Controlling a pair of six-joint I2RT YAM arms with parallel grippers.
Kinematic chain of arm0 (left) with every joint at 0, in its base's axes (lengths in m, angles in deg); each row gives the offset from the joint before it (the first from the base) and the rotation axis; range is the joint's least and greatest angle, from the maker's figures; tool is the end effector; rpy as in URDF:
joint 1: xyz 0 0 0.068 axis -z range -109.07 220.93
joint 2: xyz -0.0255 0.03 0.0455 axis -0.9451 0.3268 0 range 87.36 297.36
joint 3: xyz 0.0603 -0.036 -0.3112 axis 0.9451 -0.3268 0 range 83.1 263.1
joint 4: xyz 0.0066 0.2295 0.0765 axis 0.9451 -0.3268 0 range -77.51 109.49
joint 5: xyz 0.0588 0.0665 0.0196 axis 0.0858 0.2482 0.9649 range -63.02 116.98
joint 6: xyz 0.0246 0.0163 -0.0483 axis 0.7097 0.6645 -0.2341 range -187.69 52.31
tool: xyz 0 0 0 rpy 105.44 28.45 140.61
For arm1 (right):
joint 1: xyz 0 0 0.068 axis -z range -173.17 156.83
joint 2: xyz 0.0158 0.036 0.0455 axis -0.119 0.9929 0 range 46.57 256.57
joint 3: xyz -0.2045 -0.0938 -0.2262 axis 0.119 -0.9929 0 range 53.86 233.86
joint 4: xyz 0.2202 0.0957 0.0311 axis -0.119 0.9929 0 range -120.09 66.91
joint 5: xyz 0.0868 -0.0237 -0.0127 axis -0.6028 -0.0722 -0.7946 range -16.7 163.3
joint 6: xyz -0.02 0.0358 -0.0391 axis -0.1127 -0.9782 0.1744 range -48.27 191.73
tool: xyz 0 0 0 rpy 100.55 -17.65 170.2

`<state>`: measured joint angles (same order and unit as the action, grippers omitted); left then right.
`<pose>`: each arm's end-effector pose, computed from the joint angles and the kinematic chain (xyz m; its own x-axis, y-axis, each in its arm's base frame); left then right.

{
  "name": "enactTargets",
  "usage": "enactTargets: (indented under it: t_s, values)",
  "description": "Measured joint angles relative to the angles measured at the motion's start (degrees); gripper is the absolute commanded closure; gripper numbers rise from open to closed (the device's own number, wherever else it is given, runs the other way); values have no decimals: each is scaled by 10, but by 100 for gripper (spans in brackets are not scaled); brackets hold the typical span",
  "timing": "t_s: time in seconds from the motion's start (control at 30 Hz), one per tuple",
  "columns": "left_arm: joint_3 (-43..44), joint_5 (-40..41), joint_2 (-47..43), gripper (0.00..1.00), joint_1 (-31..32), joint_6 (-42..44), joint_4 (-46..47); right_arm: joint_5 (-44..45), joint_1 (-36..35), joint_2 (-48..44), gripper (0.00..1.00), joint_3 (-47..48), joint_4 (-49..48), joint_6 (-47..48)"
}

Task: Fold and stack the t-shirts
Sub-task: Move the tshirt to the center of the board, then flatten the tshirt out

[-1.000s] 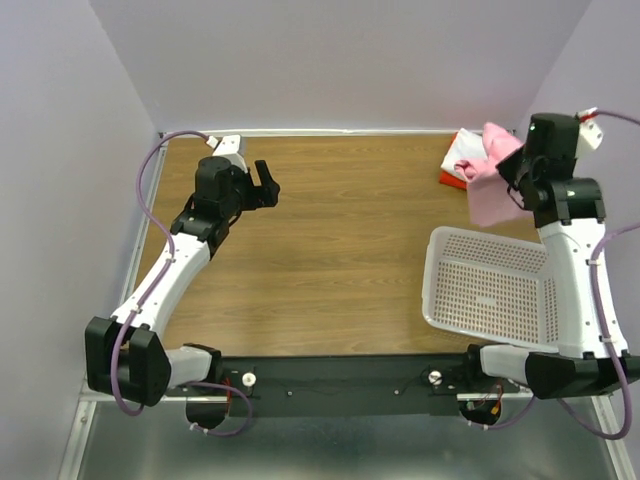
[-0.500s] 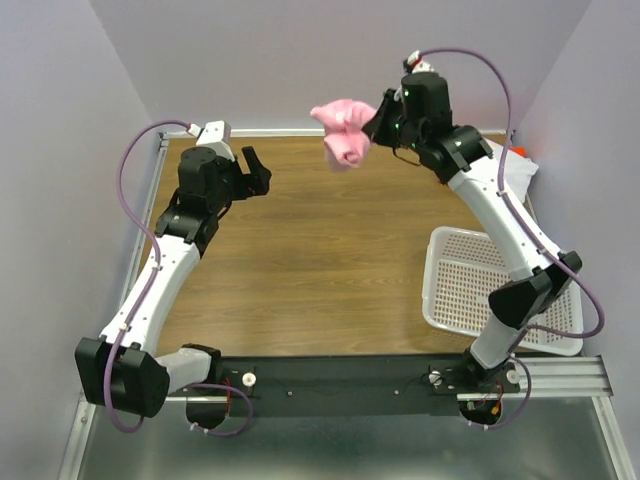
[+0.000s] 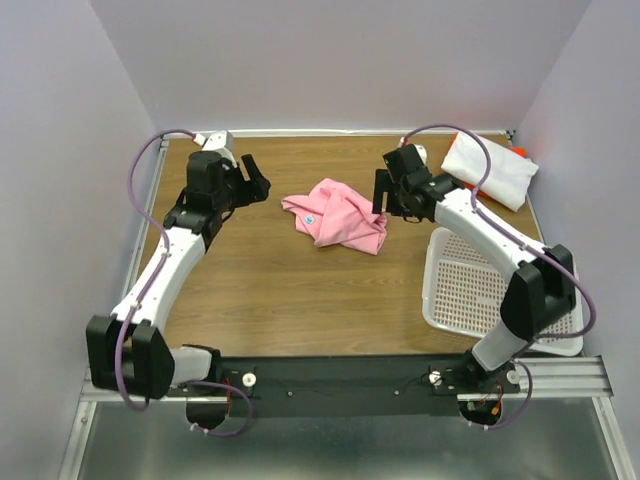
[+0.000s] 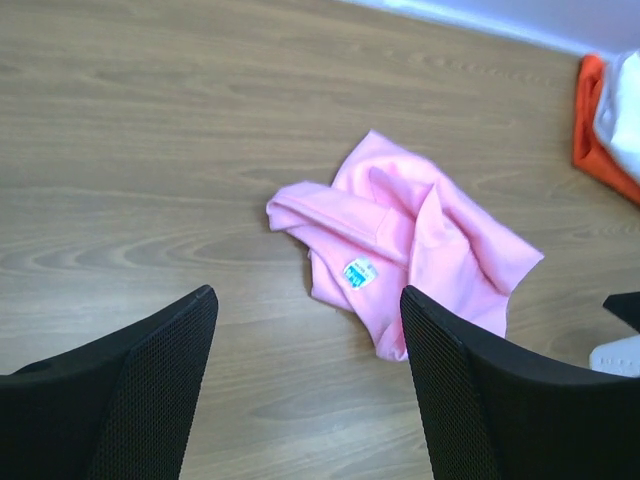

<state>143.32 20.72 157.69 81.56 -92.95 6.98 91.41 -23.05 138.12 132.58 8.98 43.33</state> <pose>0.2459 -0.0504 0.3830 -0.4622 -0.3447 -0.8170 0.0940 0.8971 -0.4317 0.2916 0.1534 0.3458 -0.7464 0.0926 -0.6590 0.0544 0.9954 0.0783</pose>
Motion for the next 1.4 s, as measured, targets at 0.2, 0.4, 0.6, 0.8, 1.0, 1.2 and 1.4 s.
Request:
enactTargets:
  t_s: [0.2, 0.4, 0.6, 0.8, 1.0, 1.2, 1.4]
  values:
    - [60, -44, 156, 23, 28, -5, 0, -29, 14, 114, 24, 82, -22, 54]
    - [194, -118, 329, 25, 90, 9, -8, -118, 83, 173, 32, 103, -50, 61]
    - [276, -177, 432, 26, 116, 30, -43, -181, 138, 200, 33, 131, -60, 64]
    - [283, -183, 465, 26, 116, 38, -83, -247, 134, 203, 33, 138, -68, 71]
    - [294, -197, 481, 33, 117, 46, -95, -291, 132, 236, 33, 140, -72, 75]
    - [303, -223, 507, 43, 120, 53, -101, -326, 132, 274, 46, 140, -73, 82]
    - [303, -262, 508, 97, 120, 61, -98, -362, 132, 279, 96, 147, -72, 85]
